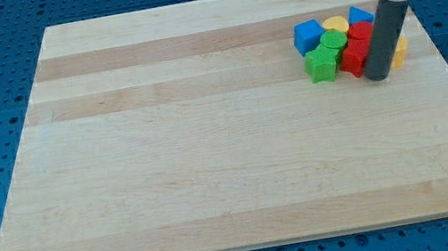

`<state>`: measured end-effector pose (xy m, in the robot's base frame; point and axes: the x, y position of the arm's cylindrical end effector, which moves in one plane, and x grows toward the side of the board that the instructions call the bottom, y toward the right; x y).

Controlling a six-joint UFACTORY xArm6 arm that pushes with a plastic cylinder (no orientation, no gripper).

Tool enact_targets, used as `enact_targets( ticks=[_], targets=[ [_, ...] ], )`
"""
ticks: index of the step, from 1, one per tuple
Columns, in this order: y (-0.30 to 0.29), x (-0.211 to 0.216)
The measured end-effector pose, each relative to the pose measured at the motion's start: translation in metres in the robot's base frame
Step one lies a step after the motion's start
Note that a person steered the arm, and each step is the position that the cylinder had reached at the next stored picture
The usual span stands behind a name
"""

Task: Separate the green circle from the group of blocks

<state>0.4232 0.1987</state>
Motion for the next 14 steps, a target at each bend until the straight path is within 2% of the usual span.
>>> enact_targets(
  ticks=[1, 3, 4, 5, 6, 8, 9, 10, 13, 14],
  targets=[
    [0.002, -0.014],
    [0.002, -0.012],
    [0.005, 0.045],
    [0.038, 0.094],
    [0.103, 0.052],
    [0.113, -0.030],
    [0.102, -0.037],
    [0.062, -0.047],
    [-0.006, -0.057],
    [-0.011, -0.057]
  ],
)
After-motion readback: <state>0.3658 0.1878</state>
